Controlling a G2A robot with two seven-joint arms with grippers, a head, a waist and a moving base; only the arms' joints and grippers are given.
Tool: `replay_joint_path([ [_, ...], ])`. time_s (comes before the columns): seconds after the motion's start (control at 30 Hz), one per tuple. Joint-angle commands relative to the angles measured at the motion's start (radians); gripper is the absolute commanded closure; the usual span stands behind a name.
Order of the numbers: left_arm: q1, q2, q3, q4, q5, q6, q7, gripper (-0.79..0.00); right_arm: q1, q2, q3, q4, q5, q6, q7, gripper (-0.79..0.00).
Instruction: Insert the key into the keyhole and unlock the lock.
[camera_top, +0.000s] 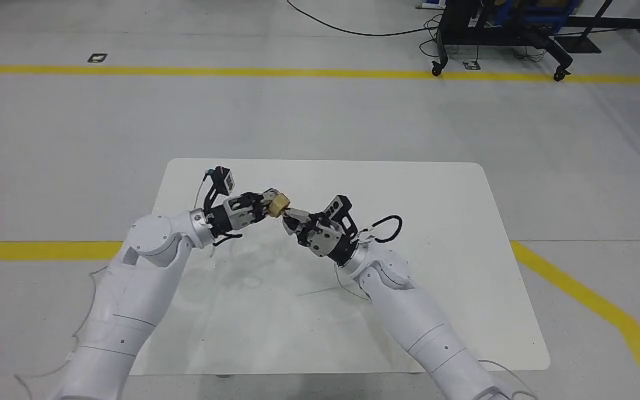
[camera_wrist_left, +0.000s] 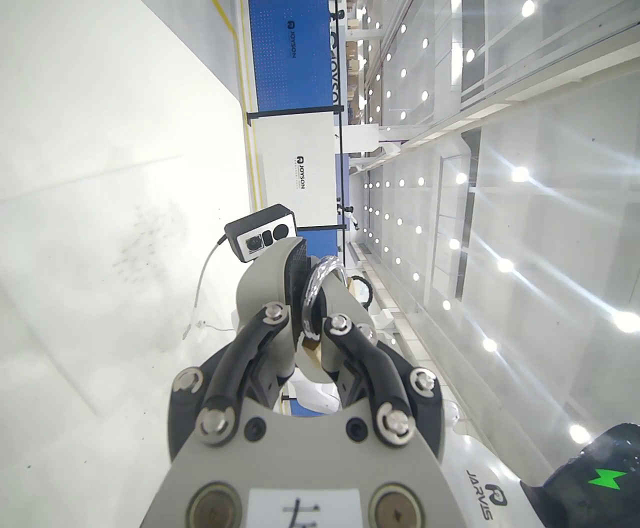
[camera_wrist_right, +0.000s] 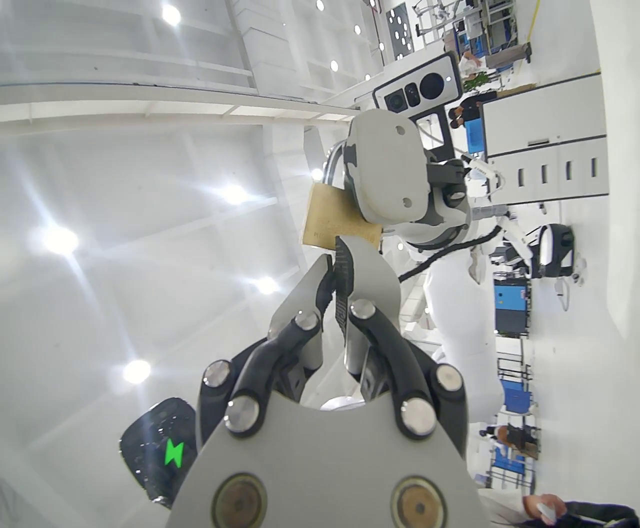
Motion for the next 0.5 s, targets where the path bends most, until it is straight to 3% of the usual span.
replay_joint_path([
  [0.0,0.004,0.001,-0.003,-0.009,0.018,-0.022,0.011,0.0,0.003,0.0,0.008,0.009,0.046,0.034,0.026,0.0],
  [0.23,0.033,0.007,0.0,-0.074,0.183,-0.106,0.098,0.0,0.019,-0.001,0.031,0.045,0.163,0.137,0.097,0.0],
  [0.47,0.068,0.009,-0.014,-0.119,0.234,-0.131,0.173,0.0,0.026,-0.002,0.043,0.06,0.192,0.134,0.107,0.0],
])
